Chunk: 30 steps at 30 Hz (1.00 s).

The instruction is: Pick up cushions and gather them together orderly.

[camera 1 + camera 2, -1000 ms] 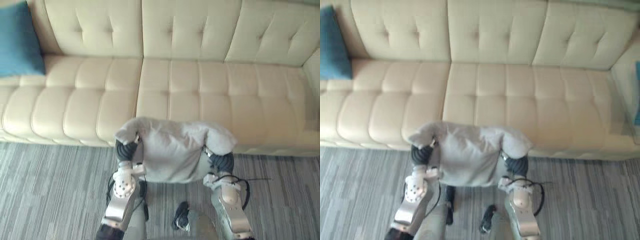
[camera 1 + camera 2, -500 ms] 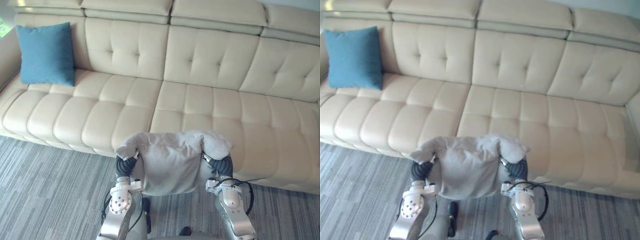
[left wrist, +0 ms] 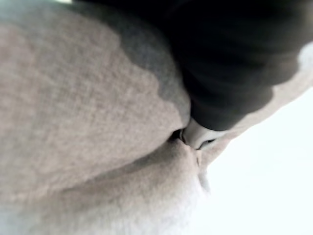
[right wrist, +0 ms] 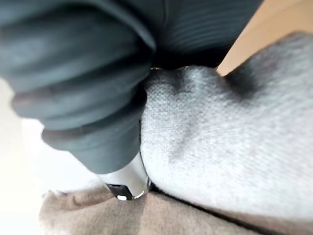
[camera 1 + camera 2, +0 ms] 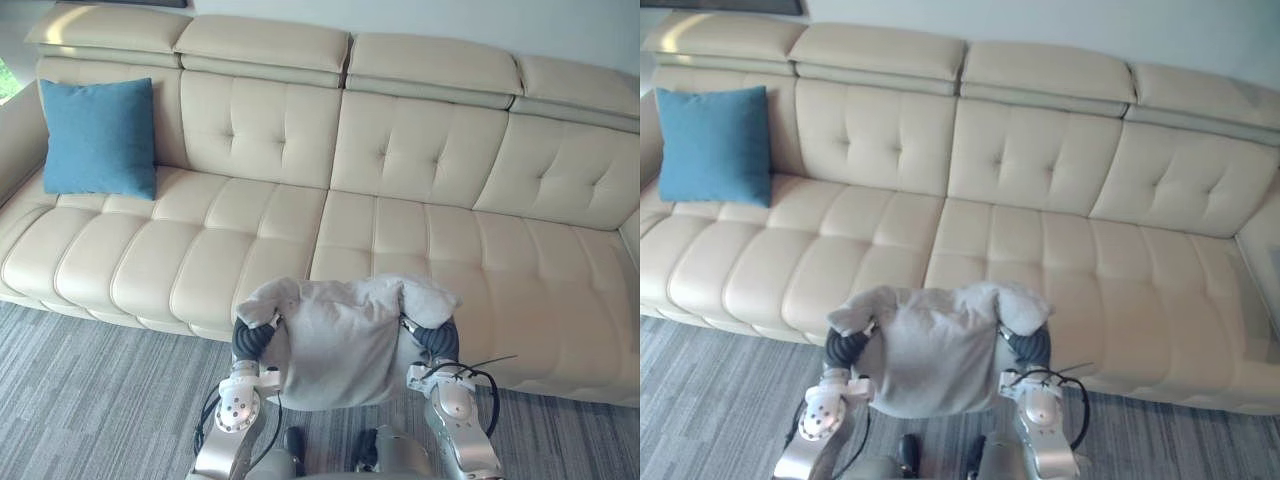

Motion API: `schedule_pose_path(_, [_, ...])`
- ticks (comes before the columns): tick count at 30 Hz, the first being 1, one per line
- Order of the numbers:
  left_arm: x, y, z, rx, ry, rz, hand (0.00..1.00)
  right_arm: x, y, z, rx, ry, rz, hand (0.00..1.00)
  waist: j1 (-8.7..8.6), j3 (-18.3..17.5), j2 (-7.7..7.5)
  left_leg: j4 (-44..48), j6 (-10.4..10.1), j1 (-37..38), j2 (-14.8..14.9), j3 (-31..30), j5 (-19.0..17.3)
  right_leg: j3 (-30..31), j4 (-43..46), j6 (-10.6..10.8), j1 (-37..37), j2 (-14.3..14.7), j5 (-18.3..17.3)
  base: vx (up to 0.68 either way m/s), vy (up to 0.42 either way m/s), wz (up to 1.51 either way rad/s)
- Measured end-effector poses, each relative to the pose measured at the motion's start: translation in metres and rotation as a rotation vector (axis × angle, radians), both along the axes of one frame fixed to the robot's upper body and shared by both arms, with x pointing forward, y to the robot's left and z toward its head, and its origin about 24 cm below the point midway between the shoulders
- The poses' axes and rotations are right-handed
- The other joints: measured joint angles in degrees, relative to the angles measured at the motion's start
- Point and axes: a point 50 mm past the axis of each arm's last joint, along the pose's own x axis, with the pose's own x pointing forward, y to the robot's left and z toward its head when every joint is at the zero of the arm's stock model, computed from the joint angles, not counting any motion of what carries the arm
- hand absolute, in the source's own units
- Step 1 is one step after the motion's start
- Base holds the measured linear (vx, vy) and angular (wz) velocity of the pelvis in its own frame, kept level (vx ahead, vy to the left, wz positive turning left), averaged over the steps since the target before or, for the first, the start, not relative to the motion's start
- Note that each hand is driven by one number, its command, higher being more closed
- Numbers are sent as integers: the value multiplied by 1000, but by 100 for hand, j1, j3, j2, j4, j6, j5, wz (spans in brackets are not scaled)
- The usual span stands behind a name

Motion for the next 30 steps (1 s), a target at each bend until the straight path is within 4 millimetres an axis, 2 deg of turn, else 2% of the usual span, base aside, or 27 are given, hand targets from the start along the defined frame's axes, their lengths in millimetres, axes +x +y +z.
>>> schedule_pose_path(1, [-1, -6, -2, -25, 12, -1, 100, 0, -5, 0, -16, 1, -6, 100, 21, -49, 192, 208, -70, -53, 108, -141, -85, -198, -147, 27, 197, 59, -4, 227, -62, 36])
schedule_pose_path(3, [0, -10, 0, -41, 5, -9, 100, -2, -8, 1, -13, -1, -19, 100, 32, -126, 325, 497, -182, -156, 256, -238, -218, -443, -430, 26, 459, 160, -5, 266, -85, 50])
schedule_pose_path(4, [1, -11, 1, -49, -4, -14, 100, -2, -8, 3, -1, -10, -21, 100, 58, -116, 338, 870, -350, -235, 388, -164, -374, -504, -633, 21, 692, 256, -7, 235, -108, 40])
schedule_pose_path(5, [0, -11, 1, -52, -5, -13, 100, -2, -9, 4, 1, -14, -21, 100, 100, -111, 343, 1132, -394, -295, 462, -73, -469, -511, -709, 5, 795, 308, -18, 196, -99, 19])
schedule_pose_path(6, [0, -12, 2, -59, -7, -14, 100, -5, -9, 8, 12, -29, -27, 100, 168, -82, 372, 1840, -442, -507, 648, 147, -666, -499, -821, -45, 1013, 408, -60, 168, -62, -1])
schedule_pose_path(7, [-3, -11, 2, -65, -8, -10, 100, -7, -9, 13, 23, -51, -29, 100, 229, -67, 400, 2650, -408, -765, 923, 449, -915, -482, -837, -80, 1187, 503, -164, 157, -20, -21])
schedule_pose_path(8, [-7, -10, 2, -75, -6, 0, 100, -8, -7, 19, 28, -79, -23, 100, 304, -75, 388, 3089, -283, -926, 1237, 692, -1084, -457, -719, -79, 1245, 515, -323, 107, 17, -25])
schedule_pose_path(9, [-8, -10, 3, -80, -5, 1, 100, -8, -7, 22, 28, -92, -23, 100, 307, -87, 368, 3062, -281, -965, 1336, 719, -1110, -442, -695, -66, 1233, 506, -371, 67, 53, -24])
schedule_pose_path(11, [-9, -13, 4, -97, -8, -1, 100, -6, -7, 31, 33, -133, -24, 100, 309, -114, 342, 2446, -300, -1097, 1507, 628, -1089, -266, -680, -38, 1251, 444, -455, 153, 150, -22])
schedule_pose_path(12, [-9, -14, 4, -102, -6, -1, 100, -5, -7, 34, 33, -145, -24, 100, 310, -108, 332, 1722, -346, -1087, 1425, 311, -879, -141, -610, 65, 1221, 302, -509, 183, 218, -31])
schedule_pose_path(13, [-9, -14, 4, -103, -6, -1, 100, -5, -7, 34, 33, -145, -25, 100, 311, -111, 337, 1519, -394, -1054, 1387, 214, -774, -104, -554, 110, 1203, 263, -531, 164, 249, -33])
schedule_pose_path(14, [-10, -15, 3, -104, -4, 0, 100, -5, -8, 33, 29, -143, -24, 100, 321, -121, 358, 1064, -558, -922, 1347, 75, -420, -35, -462, 234, 1164, 228, -574, 205, 260, -39])
schedule_pose_path(15, [-11, -13, 3, -97, 0, -1, 100, -5, -8, 29, 28, -121, -24, 100, 338, -133, 357, 821, -766, -746, 1305, 160, 224, 130, -389, 433, 1170, 177, -584, 215, 245, -33])
schedule_pose_path(18, [-10, -12, 7, -90, -20, -7, 100, -8, -3, 25, 61, -107, -39, 100, 315, -140, 172, 763, -700, -689, 1018, 256, 198, 205, -557, 568, 1257, -104, -513, 206, 212, -11])
schedule_pose_path(20, [-10, -10, 8, -84, -24, -9, 100, -8, -2, 25, 64, -108, -38, 100, 342, -128, 165, 754, -618, -566, 951, 328, 146, 249, -607, 577, 1321, -167, -509, 83, 102, -11])
schedule_pose_path(24, [-13, -10, 10, -81, -38, -19, 100, -7, -1, 26, 52, -110, -30, 100, 357, -138, 170, 476, -610, -329, 864, 346, 136, 352, -779, 651, 1415, -221, -504, 34, 26, -13])
schedule_pose_path(30, [-12, -15, 10, -72, -32, -42, 100, -3, -3, 30, 9, -129, -54, 100, 229, -139, 169, 223, -590, -265, 789, 374, 193, 431, -1036, 701, 1403, -196, -400, 6, -2, -10])
